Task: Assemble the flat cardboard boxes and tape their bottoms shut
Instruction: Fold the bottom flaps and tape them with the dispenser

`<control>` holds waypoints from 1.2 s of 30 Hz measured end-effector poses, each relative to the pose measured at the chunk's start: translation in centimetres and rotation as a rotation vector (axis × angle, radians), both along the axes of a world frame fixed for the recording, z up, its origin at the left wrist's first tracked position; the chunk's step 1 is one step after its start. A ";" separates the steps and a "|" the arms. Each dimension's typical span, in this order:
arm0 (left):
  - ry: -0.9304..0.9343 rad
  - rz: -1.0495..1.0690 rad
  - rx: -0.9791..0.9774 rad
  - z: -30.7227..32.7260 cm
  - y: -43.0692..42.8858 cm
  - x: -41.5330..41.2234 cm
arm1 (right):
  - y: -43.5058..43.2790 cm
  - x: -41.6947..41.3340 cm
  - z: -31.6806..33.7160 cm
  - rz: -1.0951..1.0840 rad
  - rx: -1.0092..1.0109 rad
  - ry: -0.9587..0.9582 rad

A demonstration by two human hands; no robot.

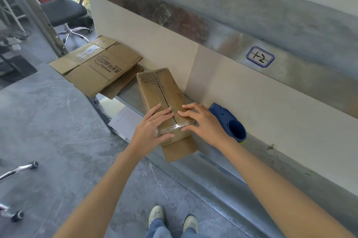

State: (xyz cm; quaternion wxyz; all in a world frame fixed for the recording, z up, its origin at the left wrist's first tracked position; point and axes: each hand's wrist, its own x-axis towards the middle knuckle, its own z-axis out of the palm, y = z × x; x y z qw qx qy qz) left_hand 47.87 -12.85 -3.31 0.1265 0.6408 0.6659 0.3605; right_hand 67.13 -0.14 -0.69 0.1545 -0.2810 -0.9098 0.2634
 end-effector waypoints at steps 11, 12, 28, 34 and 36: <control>-0.086 0.150 -0.003 1.2 0.2 1.6 | -0.8 -0.7 0.3 -0.068 -0.051 0.057; -0.083 0.173 0.001 1.2 0.3 1.8 | -0.8 -0.9 0.3 -0.078 -0.035 0.067; -0.087 0.209 -0.061 1.6 0.8 1.8 | -0.3 -0.7 1.1 -0.041 -0.075 0.028; -0.088 0.243 -0.041 1.6 0.9 2.3 | -0.3 -0.6 1.2 -0.050 -0.084 0.029; -0.089 0.288 -0.032 1.6 1.0 2.9 | -0.4 -0.9 1.1 -0.066 -0.048 0.040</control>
